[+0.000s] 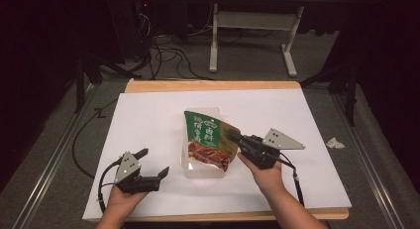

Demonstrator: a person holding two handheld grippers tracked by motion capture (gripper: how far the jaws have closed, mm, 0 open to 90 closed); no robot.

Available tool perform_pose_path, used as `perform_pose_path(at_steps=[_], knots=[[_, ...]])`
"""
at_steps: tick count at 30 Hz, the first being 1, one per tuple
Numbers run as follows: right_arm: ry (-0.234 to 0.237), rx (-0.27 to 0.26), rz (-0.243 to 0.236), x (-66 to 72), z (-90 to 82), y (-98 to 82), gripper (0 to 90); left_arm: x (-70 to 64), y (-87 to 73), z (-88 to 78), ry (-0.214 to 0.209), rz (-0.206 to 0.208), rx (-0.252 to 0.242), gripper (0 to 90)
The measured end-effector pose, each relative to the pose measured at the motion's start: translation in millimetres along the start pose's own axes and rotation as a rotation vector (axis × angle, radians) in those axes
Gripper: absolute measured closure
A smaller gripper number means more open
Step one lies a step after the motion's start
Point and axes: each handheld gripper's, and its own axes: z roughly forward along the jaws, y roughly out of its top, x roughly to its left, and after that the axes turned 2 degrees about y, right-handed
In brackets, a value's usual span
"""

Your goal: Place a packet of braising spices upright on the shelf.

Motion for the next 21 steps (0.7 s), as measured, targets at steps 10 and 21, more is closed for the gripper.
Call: perform_pose_path(at_steps=[10,21], knots=[[0.0,0.029,0.011,0.8,-1.5,1.1,84.9,-0.3,0.0,-0.2,-0.003,0.0,-0.001,7.1],[-0.007,0.053,0.017,-2.0,-2.6,5.6,35.5,0.3,-0.1,0.2,-0.007,-0.004,0.0,7.1]])
